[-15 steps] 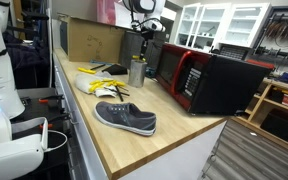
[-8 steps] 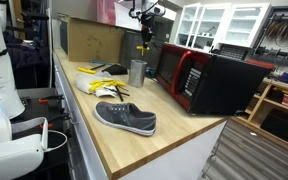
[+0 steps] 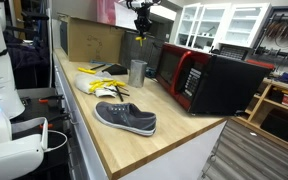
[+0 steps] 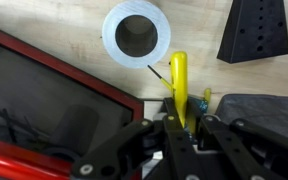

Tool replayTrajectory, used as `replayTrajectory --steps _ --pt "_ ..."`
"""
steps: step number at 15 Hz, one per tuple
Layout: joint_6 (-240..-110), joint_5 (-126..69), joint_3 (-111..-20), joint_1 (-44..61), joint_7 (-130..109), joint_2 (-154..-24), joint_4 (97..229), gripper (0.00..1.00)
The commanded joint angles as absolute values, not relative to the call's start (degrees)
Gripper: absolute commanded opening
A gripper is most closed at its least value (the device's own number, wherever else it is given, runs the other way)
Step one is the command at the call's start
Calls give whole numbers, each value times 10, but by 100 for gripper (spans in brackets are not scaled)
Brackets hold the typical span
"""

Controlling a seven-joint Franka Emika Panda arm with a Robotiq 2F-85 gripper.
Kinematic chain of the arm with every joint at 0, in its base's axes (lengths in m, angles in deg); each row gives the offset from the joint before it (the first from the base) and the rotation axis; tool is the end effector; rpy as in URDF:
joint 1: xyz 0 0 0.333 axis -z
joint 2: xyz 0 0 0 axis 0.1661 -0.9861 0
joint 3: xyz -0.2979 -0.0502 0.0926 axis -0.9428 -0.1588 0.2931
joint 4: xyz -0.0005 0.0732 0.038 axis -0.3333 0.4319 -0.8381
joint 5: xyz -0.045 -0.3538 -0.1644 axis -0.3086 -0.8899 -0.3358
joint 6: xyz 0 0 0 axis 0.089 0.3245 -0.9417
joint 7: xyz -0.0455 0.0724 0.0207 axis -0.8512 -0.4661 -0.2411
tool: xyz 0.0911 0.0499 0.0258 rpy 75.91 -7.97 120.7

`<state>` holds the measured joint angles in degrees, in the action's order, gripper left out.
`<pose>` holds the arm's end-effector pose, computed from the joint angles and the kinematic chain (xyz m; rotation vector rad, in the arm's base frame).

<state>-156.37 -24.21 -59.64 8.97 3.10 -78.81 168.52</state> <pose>0.6144 0.0243 0.5402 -3.0936 -0.2835 -0.3240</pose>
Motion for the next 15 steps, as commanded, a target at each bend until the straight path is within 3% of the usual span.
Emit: replayTrajectory --steps 1,15 --pt "-1562 -216 -586 89 143 -778 1681 4" --pt "-1490 -79 -536 69 484 -817 1668 4"
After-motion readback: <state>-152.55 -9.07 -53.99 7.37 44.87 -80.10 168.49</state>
